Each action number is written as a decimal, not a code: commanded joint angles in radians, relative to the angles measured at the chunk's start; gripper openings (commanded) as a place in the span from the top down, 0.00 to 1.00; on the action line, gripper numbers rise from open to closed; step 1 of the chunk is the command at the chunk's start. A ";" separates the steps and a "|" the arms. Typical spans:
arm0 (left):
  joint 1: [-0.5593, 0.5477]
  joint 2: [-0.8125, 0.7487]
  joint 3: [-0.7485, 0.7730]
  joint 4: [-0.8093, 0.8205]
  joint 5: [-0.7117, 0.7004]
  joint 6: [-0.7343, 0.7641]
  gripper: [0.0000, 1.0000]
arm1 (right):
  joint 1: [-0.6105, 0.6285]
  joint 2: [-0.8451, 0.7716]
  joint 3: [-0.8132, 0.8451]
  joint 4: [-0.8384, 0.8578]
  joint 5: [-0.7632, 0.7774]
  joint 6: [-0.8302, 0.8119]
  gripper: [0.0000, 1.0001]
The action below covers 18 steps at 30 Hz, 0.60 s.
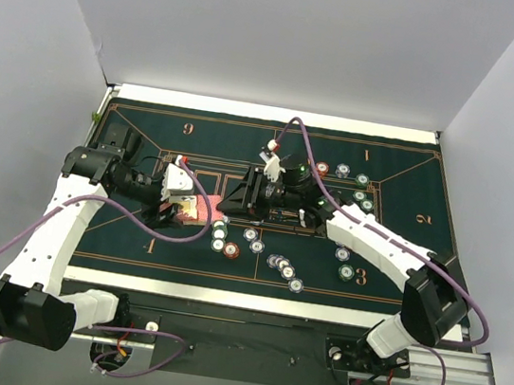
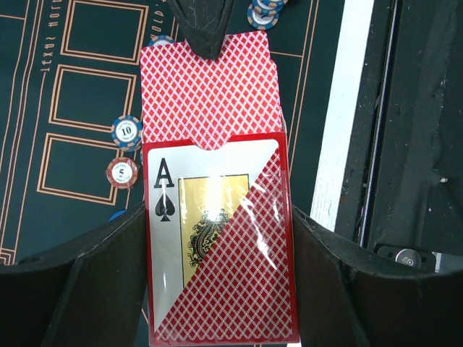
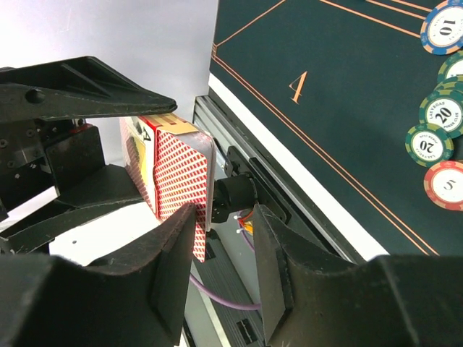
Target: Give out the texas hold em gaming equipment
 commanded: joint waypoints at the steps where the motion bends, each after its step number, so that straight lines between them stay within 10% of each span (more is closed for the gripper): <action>1: -0.004 -0.030 0.029 0.035 0.083 -0.006 0.61 | 0.002 -0.071 -0.020 0.096 -0.010 0.045 0.66; 10: -0.002 -0.033 0.025 0.043 0.081 -0.016 0.61 | 0.013 -0.081 0.002 0.081 0.001 0.042 0.61; 18: -0.002 -0.041 0.016 0.042 0.080 -0.014 0.61 | 0.028 -0.076 0.010 0.059 0.002 0.032 0.77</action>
